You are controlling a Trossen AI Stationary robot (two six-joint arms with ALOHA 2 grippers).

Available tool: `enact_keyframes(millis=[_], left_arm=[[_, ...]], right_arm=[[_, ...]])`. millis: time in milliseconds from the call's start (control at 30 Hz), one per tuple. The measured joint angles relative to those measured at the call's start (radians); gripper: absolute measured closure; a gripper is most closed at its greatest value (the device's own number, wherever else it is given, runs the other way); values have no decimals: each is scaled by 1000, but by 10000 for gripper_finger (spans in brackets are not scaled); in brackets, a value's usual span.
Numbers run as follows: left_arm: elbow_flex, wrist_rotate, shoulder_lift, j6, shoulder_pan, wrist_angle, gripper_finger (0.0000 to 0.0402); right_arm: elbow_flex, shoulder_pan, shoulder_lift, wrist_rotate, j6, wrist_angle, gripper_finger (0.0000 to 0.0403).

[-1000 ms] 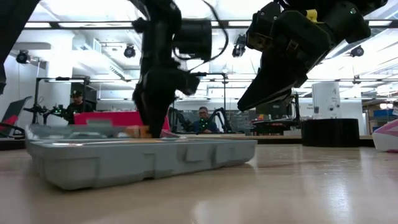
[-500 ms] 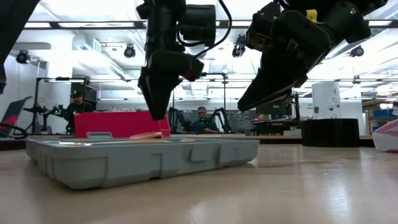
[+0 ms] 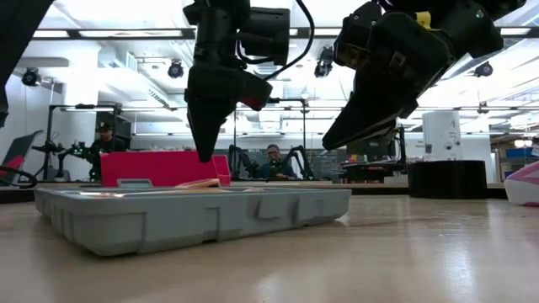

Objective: Prefit tool cases
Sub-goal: Remove the tape measure from the gray toolbox

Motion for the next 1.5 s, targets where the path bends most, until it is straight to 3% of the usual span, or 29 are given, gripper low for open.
enact_keyframes(millis=[233, 400, 800, 1500], left_arm=[[-10, 0, 0, -102, 1, 2, 97], [-24, 0, 2, -163, 1, 28, 66], [-28, 11, 38, -156, -1, 45, 93], [-57, 15, 106, -129, -34, 74, 99]], right_arm=[[0, 1, 0, 0, -2, 0, 338], [0, 1, 0, 0, -14, 9, 349], [0, 1, 0, 0, -19, 9, 342], [0, 23, 0, 7, -10, 5, 354]])
